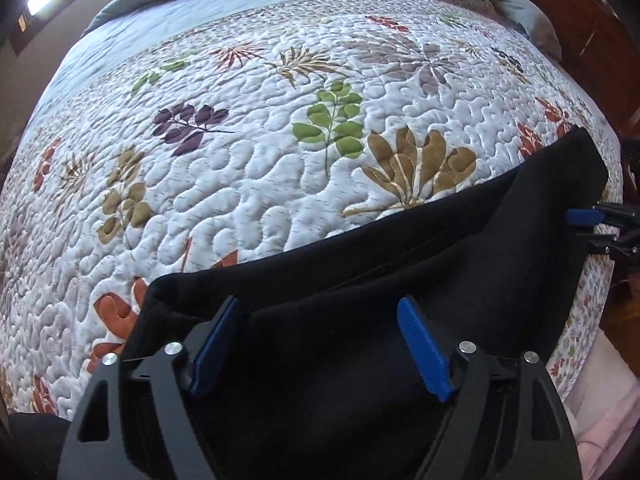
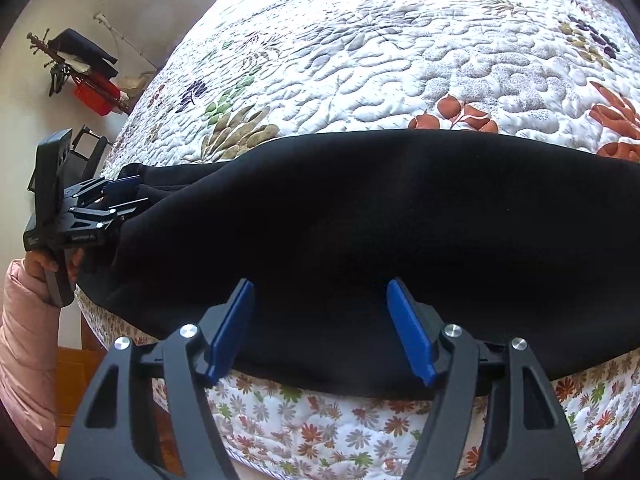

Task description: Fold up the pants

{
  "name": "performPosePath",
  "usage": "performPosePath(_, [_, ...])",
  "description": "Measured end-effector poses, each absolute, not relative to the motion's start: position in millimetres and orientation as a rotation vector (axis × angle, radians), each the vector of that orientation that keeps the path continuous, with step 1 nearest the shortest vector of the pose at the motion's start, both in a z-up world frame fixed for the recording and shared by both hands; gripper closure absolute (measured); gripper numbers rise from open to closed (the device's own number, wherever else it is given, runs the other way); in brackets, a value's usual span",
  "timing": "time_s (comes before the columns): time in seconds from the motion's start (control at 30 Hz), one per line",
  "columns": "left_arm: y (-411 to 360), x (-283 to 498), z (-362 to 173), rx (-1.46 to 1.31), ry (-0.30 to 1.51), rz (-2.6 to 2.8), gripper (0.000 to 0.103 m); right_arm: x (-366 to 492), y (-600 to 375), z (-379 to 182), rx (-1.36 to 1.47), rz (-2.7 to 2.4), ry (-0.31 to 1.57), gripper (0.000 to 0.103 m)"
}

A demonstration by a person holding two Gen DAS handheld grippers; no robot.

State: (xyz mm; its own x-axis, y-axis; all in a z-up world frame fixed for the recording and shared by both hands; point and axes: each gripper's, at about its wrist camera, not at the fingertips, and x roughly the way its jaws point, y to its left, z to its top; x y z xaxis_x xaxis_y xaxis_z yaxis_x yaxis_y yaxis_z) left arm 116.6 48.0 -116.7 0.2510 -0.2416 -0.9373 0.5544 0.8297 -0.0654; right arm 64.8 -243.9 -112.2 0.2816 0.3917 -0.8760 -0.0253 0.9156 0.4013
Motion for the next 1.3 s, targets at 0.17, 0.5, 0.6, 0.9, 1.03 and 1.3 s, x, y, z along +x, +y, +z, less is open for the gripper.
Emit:
performPosePath(0.17, [45, 120, -121, 0.275, 1.199, -0.530, 0.047, 66, -246, -114, 0.364, 0.288, 1.262, 0.033])
performPosePath(0.5, [51, 114, -108, 0.161, 1.129, -0.455, 0.099, 67, -251, -115, 0.412, 0.286, 1.267, 0.033])
performPosePath(0.6, [60, 122, -95, 0.089, 1.053, -0.424, 0.099, 67, -253, -115, 0.428, 0.285, 1.263, 0.033])
performPosePath(0.9, [56, 116, -100, 0.125, 1.047, -0.387, 0.045, 64, -261, -109, 0.441, 0.276, 1.252, 0.033])
performPosePath(1.03, [80, 102, -80, 0.069, 1.012, -0.371, 0.039, 55, -277, -101, 0.408, 0.239, 1.242, 0.032])
performPosePath(1.3, [115, 116, -83, 0.050, 1.086, -0.397, 0.057, 46, -284, -107, 0.413, 0.222, 1.246, 0.028])
